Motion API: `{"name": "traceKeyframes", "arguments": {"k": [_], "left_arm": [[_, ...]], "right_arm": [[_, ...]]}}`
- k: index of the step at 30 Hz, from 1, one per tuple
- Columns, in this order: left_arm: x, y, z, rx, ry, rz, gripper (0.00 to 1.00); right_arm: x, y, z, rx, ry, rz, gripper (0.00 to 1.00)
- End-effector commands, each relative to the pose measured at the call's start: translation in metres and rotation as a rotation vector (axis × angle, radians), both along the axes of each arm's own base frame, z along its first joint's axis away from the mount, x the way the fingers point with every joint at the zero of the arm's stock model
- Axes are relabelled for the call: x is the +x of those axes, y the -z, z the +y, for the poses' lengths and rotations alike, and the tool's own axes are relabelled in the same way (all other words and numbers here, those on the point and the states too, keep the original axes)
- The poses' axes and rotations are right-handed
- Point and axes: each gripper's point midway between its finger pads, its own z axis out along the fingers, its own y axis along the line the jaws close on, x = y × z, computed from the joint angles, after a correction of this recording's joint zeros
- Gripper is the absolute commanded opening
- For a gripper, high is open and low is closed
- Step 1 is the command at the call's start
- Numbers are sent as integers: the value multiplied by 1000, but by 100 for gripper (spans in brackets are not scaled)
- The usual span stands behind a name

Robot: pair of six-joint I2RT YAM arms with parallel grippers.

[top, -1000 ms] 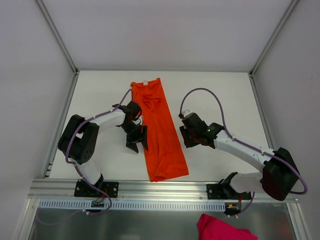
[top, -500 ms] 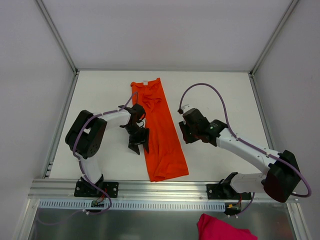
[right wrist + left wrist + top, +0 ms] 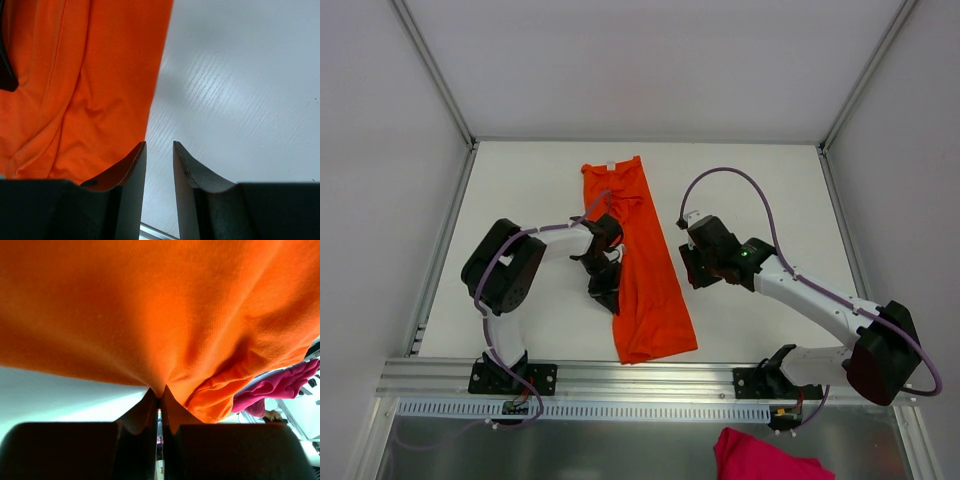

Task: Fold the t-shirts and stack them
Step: Rotate the tshirt 90 degrees

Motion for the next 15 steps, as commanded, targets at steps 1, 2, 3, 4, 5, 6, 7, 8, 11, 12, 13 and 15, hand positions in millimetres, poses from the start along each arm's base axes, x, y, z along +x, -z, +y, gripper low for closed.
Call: {"name": "traceKeyframes", "arguments": {"k": [1, 2, 3, 4, 5, 6, 7, 8, 11, 12, 13, 15], "left_arm": [[-6, 6, 6, 40, -9, 23, 0], [-6, 7, 9, 62, -12, 23, 0], [-7, 9, 16, 109, -15, 31, 0], [-8, 10, 19, 125, -14, 35, 0], [-9, 11, 21, 146, -18, 41, 0], [-7, 12, 26, 179, -16, 32, 0], [-9, 11, 31, 206, -15, 39, 0], [-9, 12, 35, 235, -16, 42, 0], [-10, 17, 49, 326, -4, 55, 0], [-7, 18, 52, 350, -2, 44, 0], [-7, 18, 55, 370, -4, 48, 0], [1, 17, 57, 389, -21, 33, 0]], "right_arm": [[3, -11, 2, 12, -21, -15, 32], [4, -11, 2, 10, -21, -15, 32], [4, -11, 2, 10, -23, -17, 32], [4, -12, 2, 10, -24, -20, 32], [5, -12, 1, 9, -23, -22, 32], [5, -12, 1, 9, -23, -22, 32], [6, -13, 0, 8, -23, -26, 32], [6, -14, 0, 7, -22, -27, 32], [7, -16, -1, 12, -22, -32, 32], [7, -16, -1, 15, -24, -30, 31], [5, -16, -1, 14, -27, -24, 32], [3, -16, -1, 21, -31, -14, 32]]}}
